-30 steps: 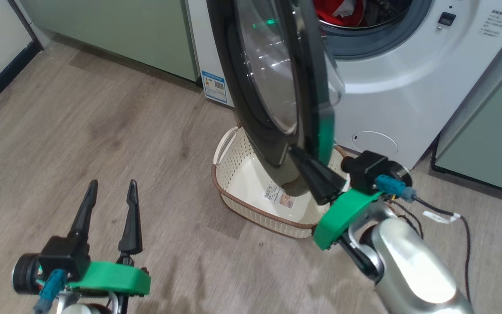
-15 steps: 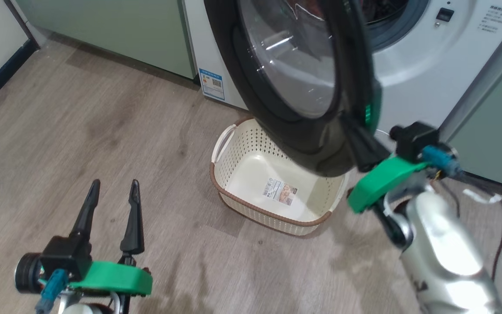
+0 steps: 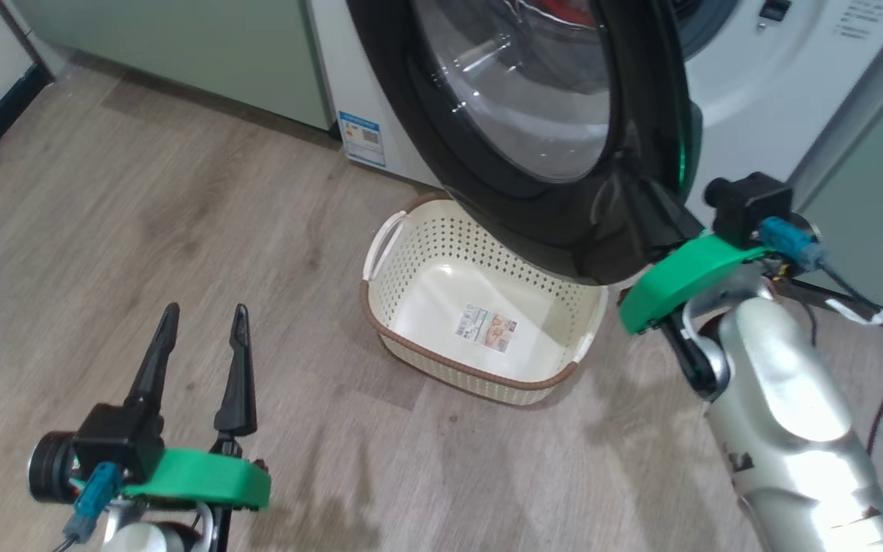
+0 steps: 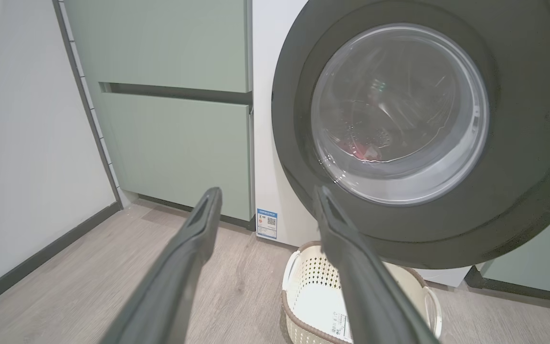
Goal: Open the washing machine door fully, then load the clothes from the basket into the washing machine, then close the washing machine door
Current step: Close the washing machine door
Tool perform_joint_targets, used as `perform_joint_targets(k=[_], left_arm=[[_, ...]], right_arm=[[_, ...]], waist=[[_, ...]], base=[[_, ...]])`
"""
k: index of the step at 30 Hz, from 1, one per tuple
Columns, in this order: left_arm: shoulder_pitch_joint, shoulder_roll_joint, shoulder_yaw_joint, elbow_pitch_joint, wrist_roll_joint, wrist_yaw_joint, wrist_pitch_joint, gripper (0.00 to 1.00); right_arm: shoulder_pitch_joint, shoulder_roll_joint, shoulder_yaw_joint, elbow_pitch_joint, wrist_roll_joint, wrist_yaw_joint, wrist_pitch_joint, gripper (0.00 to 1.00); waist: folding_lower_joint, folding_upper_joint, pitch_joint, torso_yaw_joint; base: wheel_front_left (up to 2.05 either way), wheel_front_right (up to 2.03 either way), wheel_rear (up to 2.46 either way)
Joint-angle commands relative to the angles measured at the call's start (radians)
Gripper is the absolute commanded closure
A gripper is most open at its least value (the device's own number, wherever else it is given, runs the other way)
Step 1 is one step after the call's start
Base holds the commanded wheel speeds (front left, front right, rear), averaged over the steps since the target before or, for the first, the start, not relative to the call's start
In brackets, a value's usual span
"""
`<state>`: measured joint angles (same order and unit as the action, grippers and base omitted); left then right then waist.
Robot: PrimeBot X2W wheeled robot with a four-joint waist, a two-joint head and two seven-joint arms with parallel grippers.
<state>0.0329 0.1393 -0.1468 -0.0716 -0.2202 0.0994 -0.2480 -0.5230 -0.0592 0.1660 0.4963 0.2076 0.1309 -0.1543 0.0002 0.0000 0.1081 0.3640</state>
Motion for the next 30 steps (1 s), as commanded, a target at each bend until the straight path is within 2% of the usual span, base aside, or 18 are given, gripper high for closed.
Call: perform_joint_targets(k=[1,2,8,12,21,30], left_arm=[[-0.05,0.012,0.03,-0.026,-0.004,-0.001,-0.012,0.0],[-0.051,0.014,0.029,-0.025,-0.003,-0.002,-0.012,0.0],[-0.055,0.026,0.028,-0.029,-0.004,-0.005,-0.007,0.0],[-0.053,0.038,0.029,-0.033,-0.004,-0.005,0.001,0.0],[-0.038,0.057,0.028,-0.04,-0.006,-0.004,0.02,0.0],[-0.032,0.07,0.026,-0.042,-0.008,-0.002,0.03,0.0]], right_arm=[[-0.034,0.009,0.043,-0.042,0.012,0.0,-0.02,0.52],[-0.028,0.009,0.059,-0.052,0.02,0.0,-0.024,0.0],[0.031,0.009,0.128,-0.148,0.045,0.0,-0.035,0.0],[0.095,0.009,0.131,-0.234,0.048,0.0,-0.032,0.0],[0.299,0.009,0.013,-0.422,0.019,0.0,0.009,0.0],[0.458,0.009,-0.112,-0.497,0.011,0.0,0.034,0.0]], waist=[[-0.0002,0.0,-0.002,-0.012],[-0.0002,0.0,-0.003,-0.019],[-0.0002,0.0,-0.008,-0.074],[-0.0002,0.0,-0.013,-0.123],[-0.0002,0.0,-0.027,-0.25],[-0.0002,0.0,-0.034,-0.328]], base=[[0.0,0.0,0.0],[0.0,0.0,0.0],[0.0,0.0,0.0],[0.0,0.0,0.0],[0.0,0.0,0.0],[0.0,0.0,0.0]])
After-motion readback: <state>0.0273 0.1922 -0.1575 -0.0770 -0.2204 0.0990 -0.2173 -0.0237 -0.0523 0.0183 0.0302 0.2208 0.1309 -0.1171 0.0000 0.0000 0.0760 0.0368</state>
